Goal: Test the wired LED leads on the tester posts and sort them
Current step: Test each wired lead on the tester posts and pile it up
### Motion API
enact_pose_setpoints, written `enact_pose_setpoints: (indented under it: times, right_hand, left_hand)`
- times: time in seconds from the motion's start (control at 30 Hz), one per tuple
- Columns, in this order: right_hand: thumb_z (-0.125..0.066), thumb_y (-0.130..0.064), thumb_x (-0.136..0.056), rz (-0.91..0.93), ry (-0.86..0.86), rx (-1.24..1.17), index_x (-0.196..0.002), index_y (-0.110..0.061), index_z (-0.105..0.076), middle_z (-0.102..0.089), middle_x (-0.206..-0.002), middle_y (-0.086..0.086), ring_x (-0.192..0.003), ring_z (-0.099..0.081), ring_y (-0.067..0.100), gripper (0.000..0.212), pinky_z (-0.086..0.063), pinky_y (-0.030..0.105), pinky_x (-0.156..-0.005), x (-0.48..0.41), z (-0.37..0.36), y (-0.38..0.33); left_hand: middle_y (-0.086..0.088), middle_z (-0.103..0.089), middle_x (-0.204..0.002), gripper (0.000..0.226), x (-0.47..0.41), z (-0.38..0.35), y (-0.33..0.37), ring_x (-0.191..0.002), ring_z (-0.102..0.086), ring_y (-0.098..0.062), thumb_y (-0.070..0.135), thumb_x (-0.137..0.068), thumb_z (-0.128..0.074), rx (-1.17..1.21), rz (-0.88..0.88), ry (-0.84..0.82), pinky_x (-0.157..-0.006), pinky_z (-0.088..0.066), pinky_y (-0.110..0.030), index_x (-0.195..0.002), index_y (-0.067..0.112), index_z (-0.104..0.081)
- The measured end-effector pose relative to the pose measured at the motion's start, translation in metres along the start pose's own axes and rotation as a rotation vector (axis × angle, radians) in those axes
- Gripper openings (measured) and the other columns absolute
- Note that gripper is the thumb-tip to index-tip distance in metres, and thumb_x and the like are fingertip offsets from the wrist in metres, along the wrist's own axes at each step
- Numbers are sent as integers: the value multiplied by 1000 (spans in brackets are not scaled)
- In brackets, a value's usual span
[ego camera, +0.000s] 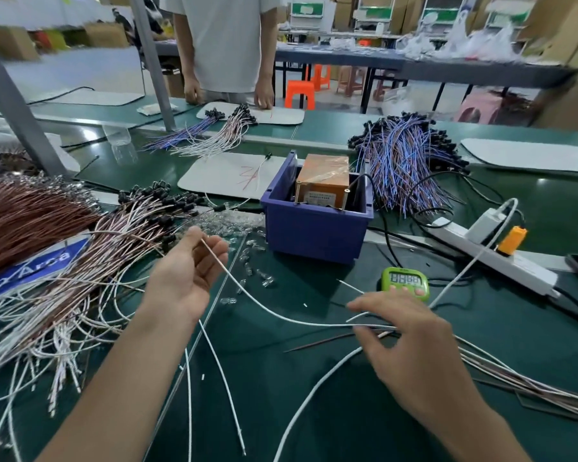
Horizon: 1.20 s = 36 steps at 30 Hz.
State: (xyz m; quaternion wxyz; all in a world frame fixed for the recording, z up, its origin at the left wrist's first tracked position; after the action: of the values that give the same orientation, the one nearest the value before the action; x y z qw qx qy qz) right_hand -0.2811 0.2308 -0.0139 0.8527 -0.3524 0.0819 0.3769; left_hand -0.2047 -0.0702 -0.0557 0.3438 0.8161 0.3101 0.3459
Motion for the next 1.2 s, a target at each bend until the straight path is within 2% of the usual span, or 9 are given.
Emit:
enact_pose_setpoints:
  times: [0.17, 0.3, 0.43, 0.57, 0.7, 0.9, 0.97, 1.07, 1.2]
  right_hand:
    - [-73, -12, -89, -38, -105, -103, -104, -33, -77, -68, -102, -25, -105, -60, -6, 26, -43, 6, -92, -12, -39, -18]
    - [-73, -17, -83, 70, -230, -48, -86, -29, -76, -72, -82, -14, -83, -64, 7, 13, -51, 22, -77, -20, -53, -35]
    - [-56, -12, -92, 90, -380, 125, -101, -23, -76, -75, -96, -4, -94, -64, 17, 24, -49, 34, -86, -17, -72, -37]
    - [-51, -14, -96, 51, -364, 134, -100, -23, -71, -67, -97, -5, -96, -57, 17, 22, -47, 33, -85, -13, -77, -31]
    - [-54, -26, -98, 48, -356, 213, -88, -30, -53, -49, -89, -12, -89, -40, 14, 10, -33, 28, -83, -16, -79, -25]
    - [-63, -19, -87, 88, -418, 402, -90, -32, -37, -34, -90, -11, -85, -35, 18, 29, -23, 32, -79, -12, -91, -22]
    - [-66, -18, -84, 85, -414, 432, -90, -32, -36, -35, -90, -11, -83, -35, 17, 33, -23, 32, -78, -11, -90, -21]
    - [-67, -17, -82, 68, -392, 441, -89, -33, -36, -36, -87, -13, -81, -35, 16, 36, -24, 31, -76, -12, -85, -19]
    - [-65, -9, -81, 64, -367, 384, -89, -33, -42, -42, -86, -14, -82, -37, 15, 35, -26, 29, -76, -16, -75, -18]
  left_hand:
    - [3, -72, -63, 20, 2, 5, -6, -55, -69, -9, 26, -102, -63, -176, -161, 80, -57, -60, -23, -87, 15, -66]
    - [6, -66, -56, 19, 4, 5, -10, -44, -53, -3, 26, -99, -67, -303, -245, 96, -41, -43, -15, -82, 18, -66]
    - [4, -65, -54, 20, 2, 1, -18, -38, -44, -5, 25, -99, -67, -339, -245, 85, -38, -38, -16, -82, 16, -68]
    - [-3, -73, -64, 20, -1, -2, -22, -33, -37, -6, 28, -100, -66, -365, -238, 34, -36, -33, -17, -86, 14, -70]
    - [-5, -77, -75, 25, -5, -7, -31, -35, -38, -6, 32, -100, -65, -422, -165, -64, -37, -32, -15, -88, 12, -74]
    - [-8, -79, -80, 14, -4, -7, -44, -39, -52, -12, 22, -98, -66, -595, -146, -170, -39, -39, -16, -96, 13, -77]
    - [-6, -78, -78, 16, -3, -7, -44, -40, -54, -13, 24, -99, -63, -624, -195, -169, -40, -40, -17, -95, 18, -77]
    - [0, -75, -66, 20, 4, -9, -36, -39, -53, -12, 43, -94, -62, -780, -370, -146, -41, -41, -18, -91, 31, -77]
    - [7, -54, -47, 25, 14, -13, -30, -44, -46, -13, 56, -88, -59, -972, -555, -152, -50, -43, -33, -87, 37, -75]
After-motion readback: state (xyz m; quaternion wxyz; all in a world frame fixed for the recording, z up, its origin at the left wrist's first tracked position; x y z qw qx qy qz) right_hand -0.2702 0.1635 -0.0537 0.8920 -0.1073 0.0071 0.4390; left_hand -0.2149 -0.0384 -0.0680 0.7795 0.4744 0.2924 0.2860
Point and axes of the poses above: each hand's wrist, its own x-axis away from the middle knuckle, its own z-axis out of the back of the hand, y = z × x, the point moved 7 cm from there along -x, towards the middle knuckle
